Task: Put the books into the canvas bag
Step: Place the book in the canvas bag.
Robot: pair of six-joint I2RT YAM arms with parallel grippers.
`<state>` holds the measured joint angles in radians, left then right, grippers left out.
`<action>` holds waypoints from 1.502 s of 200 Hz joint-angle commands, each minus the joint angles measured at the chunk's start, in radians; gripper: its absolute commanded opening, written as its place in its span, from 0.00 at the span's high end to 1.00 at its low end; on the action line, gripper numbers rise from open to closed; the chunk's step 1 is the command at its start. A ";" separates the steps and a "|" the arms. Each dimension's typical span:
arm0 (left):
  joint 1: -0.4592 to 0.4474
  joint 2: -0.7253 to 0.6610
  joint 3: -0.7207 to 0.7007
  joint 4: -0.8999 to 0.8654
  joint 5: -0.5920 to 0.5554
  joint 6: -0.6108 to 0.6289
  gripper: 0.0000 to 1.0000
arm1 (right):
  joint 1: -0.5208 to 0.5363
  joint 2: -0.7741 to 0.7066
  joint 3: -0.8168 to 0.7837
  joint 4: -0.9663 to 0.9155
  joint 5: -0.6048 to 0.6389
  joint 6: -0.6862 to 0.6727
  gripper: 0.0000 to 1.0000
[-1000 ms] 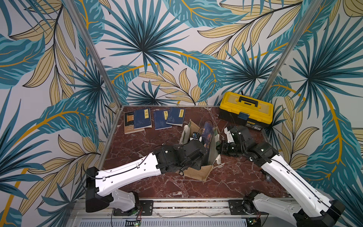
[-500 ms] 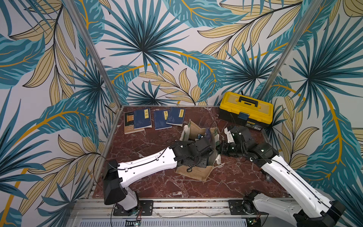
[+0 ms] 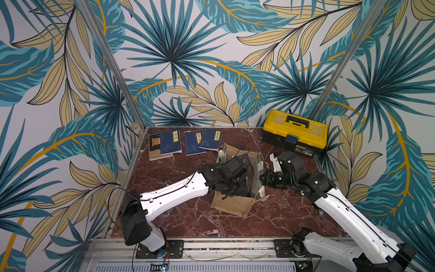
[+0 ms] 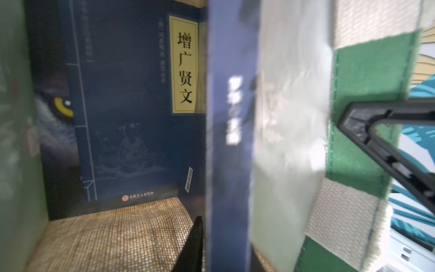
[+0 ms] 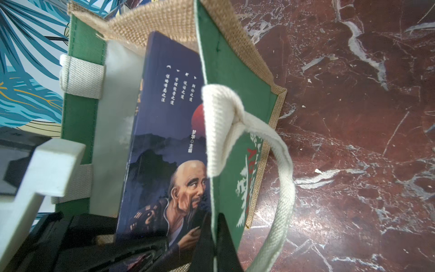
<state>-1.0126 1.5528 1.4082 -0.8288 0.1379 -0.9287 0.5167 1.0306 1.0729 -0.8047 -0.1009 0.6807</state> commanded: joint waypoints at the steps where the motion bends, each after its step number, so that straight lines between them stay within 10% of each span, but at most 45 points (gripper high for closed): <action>1: 0.009 -0.053 -0.048 -0.018 -0.012 -0.004 0.68 | -0.002 -0.022 -0.007 0.019 0.007 -0.005 1.00; 82: 0.019 -0.186 0.059 -0.105 -0.190 0.131 0.50 | -0.002 -0.010 -0.005 0.018 0.006 -0.009 1.00; 187: 0.043 0.187 0.326 -0.165 -0.266 0.278 0.47 | -0.002 0.025 0.009 0.030 -0.006 0.004 1.00; 300: 0.138 -0.124 0.190 -0.169 -0.318 0.296 0.44 | -0.004 0.067 0.053 0.004 0.045 -0.045 1.00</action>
<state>-0.8749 1.5169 1.5570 -0.9855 -0.1570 -0.6685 0.5159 1.0756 1.0981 -0.7944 -0.0902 0.6712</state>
